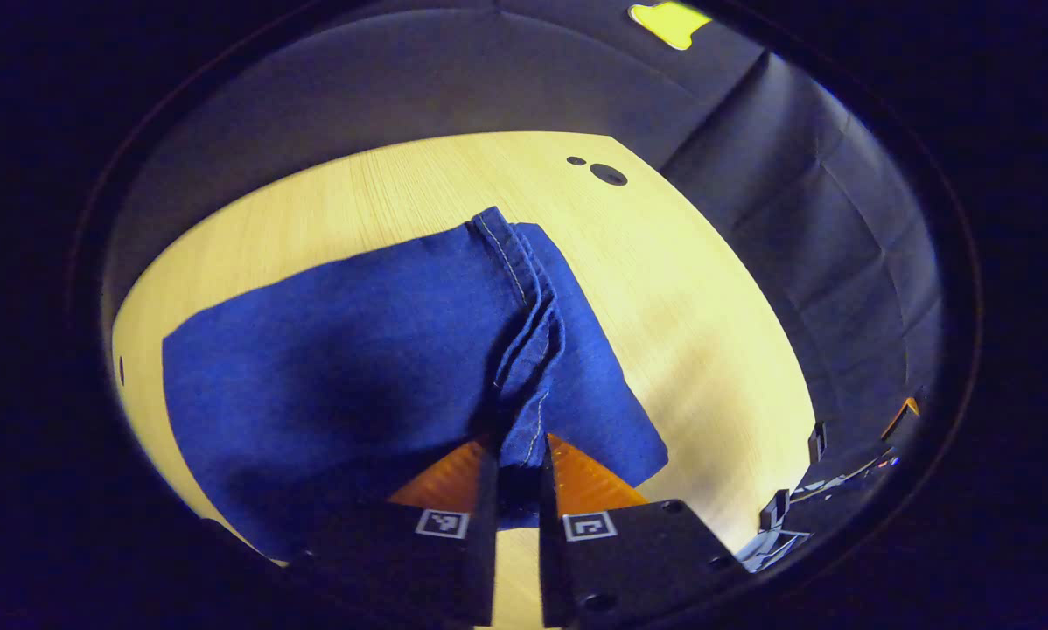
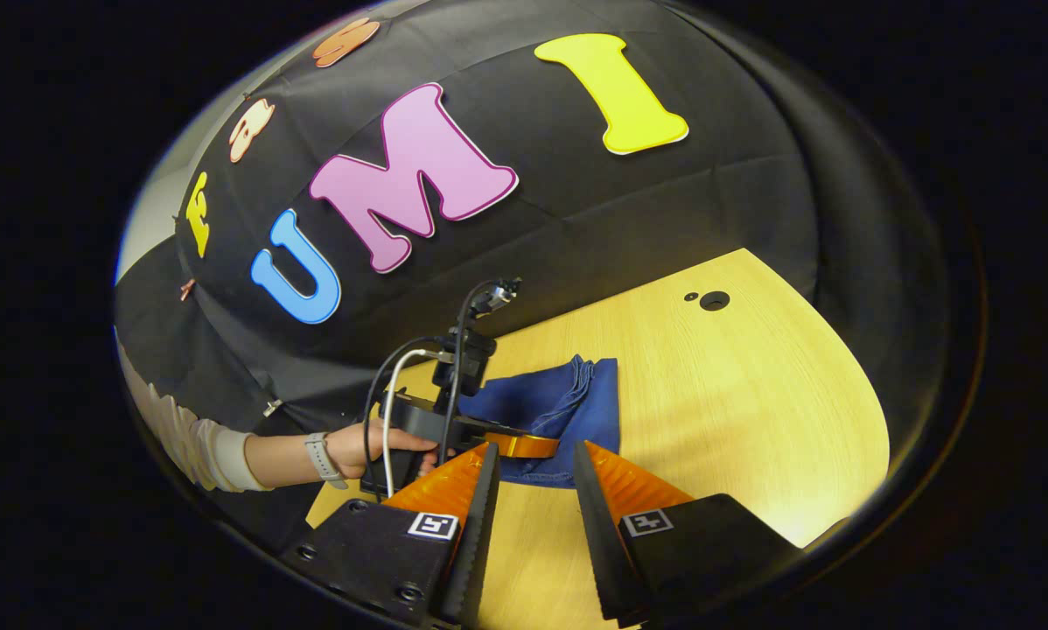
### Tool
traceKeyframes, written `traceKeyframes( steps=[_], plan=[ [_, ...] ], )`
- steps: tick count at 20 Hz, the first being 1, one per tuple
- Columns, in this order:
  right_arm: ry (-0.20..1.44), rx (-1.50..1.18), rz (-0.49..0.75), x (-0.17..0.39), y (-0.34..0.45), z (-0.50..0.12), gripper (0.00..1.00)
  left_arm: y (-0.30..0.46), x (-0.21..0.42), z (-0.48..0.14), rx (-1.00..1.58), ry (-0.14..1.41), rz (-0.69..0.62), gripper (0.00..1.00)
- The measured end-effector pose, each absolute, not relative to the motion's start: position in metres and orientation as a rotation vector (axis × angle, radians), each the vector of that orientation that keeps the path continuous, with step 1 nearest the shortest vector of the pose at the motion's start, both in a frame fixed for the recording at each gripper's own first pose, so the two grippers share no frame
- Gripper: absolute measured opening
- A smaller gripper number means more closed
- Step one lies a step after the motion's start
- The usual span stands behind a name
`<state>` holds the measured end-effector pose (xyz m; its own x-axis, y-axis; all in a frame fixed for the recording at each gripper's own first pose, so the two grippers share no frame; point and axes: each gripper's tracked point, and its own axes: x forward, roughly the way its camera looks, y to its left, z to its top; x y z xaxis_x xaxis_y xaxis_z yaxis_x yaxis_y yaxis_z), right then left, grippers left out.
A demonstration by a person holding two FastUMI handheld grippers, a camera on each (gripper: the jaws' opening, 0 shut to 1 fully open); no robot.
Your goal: Grasp the waist and the cuffs of the jeans and fold them to make the two legs overlap; first hold the waist and fold one-third of the jeans toward the cuffs, then hold the cuffs and fold the remaining one-third in the same direction to finish folding.
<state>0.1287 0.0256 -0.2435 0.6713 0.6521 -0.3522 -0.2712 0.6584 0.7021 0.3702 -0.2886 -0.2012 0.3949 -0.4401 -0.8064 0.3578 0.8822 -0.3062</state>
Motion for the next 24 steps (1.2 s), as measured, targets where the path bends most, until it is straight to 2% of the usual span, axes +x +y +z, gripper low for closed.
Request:
traceKeyframes(
  steps=[1, 2, 4, 7, 9, 12, 16, 17, 18, 20, 21, 22, 24],
  plan=[
    [0.642, 0.657, 0.577, 0.127, 0.026, -0.244, 0.53, -0.294, 0.363, -0.185, -0.112, 1.047, -0.518, 0.33],
    [0.645, 0.656, 0.587, 0.125, 0.025, -0.245, 0.53, -0.295, 0.355, -0.172, -0.11, 1.042, -0.522, 0.6],
    [0.635, 0.672, 0.598, 0.126, 0.023, -0.239, 0.53, -0.307, 0.345, -0.151, -0.103, 0.977, -0.519, 0.92],
    [0.583, 0.662, 0.584, 0.124, 0.019, -0.218, 0.53, -0.278, 0.322, -0.072, -0.168, 0.768, -0.468, 0.95],
    [0.523, 0.588, 0.546, 0.117, 0.01, -0.2, 0.53, -0.238, 0.283, -0.005, -0.213, 0.595, -0.432, 0.95],
    [0.411, 0.487, 0.481, 0.096, -0.005, -0.161, 0.53, -0.175, 0.202, 0.073, -0.163, 0.353, -0.314, 0.95],
    [0.292, 0.446, 0.435, 0.043, -0.015, -0.092, 0.53, -0.113, 0.056, 0.138, -0.076, 0.166, -0.172, 0.95],
    [0.253, 0.428, 0.447, 0.028, -0.014, -0.074, 0.39, -0.108, 0.031, 0.143, -0.064, 0.138, -0.147, 0.95],
    [0.217, 0.393, 0.447, 0.016, -0.014, -0.059, 0.53, -0.108, 0.012, 0.148, -0.061, 0.109, -0.126, 0.95],
    [0.154, 0.338, 0.442, -0.006, -0.015, -0.03, 0.53, -0.108, -0.03, 0.164, -0.098, 0.061, -0.106, 0.95],
    [0.132, 0.331, 0.447, -0.018, -0.011, -0.015, 0.62, -0.108, -0.047, 0.168, -0.116, 0.047, -0.1, 0.95],
    [0.126, 0.324, 0.442, -0.031, -0.013, -0.007, 0.66, -0.108, -0.059, 0.172, -0.118, 0.044, -0.097, 0.95],
    [0.101, 0.331, 0.445, -0.051, -0.009, 0.01, 0.7, -0.108, -0.075, 0.178, -0.116, 0.024, -0.097, 0.95]
  ],
)
